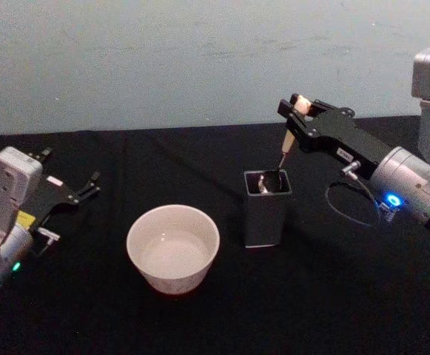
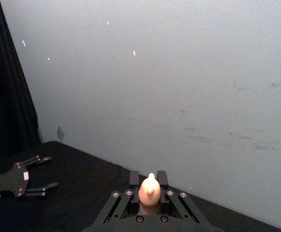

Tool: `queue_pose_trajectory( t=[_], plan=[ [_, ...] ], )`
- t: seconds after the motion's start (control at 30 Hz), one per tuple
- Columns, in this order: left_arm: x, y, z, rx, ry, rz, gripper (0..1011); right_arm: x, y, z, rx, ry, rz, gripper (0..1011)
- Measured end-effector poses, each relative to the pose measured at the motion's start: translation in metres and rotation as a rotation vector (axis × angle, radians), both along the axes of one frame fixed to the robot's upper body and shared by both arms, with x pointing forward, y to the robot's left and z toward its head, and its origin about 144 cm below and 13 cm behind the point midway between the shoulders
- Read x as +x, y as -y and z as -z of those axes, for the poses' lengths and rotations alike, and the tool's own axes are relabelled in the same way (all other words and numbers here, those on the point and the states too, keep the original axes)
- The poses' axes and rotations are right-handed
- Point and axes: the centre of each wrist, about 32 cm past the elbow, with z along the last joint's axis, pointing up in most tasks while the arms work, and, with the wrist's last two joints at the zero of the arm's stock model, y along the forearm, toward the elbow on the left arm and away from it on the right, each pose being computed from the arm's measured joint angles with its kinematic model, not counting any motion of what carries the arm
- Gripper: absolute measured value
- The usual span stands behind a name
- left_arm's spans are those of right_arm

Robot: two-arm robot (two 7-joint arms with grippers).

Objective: Pick up the stirring spoon with one hand, stir inside the cup, then place it back in its original position.

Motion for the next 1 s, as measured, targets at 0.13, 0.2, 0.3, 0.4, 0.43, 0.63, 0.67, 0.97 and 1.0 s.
queue_pose_trajectory(
  t=[0.13,0.2,0.3,0.4,0.43,0.63,0.67,0.97,1.0],
  plan=[
    [0.0,0.0,0.0,0.0,0.0,0.0,1001,0.001,-0.001,-0.005,0.014,0.009,-0.005,215],
    [0.0,0.0,0.0,0.0,0.0,0.0,1001,0.001,-0.001,-0.006,0.018,0.013,-0.007,215],
    [0.0,0.0,0.0,0.0,0.0,0.0,1002,0.001,-0.002,-0.01,0.027,0.019,-0.011,215],
    [0.0,0.0,0.0,0.0,0.0,0.0,1001,0.002,-0.003,-0.012,0.034,0.024,-0.013,215],
    [0.0,0.0,0.0,0.0,0.0,0.0,1001,0.002,-0.003,-0.013,0.038,0.026,-0.014,215],
    [0.0,0.0,0.0,0.0,0.0,0.0,1001,0.001,-0.006,-0.018,0.055,0.033,-0.023,215],
    [0.0,0.0,0.0,0.0,0.0,0.0,1001,0.002,-0.008,-0.018,0.061,0.033,-0.027,215],
    [0.0,0.0,0.0,0.0,0.0,0.0,1001,0.003,-0.017,-0.02,0.072,0.022,-0.06,215],
    [0.0,0.0,0.0,0.0,0.0,0.0,1001,0.003,-0.018,-0.02,0.072,0.022,-0.064,215]
  ],
)
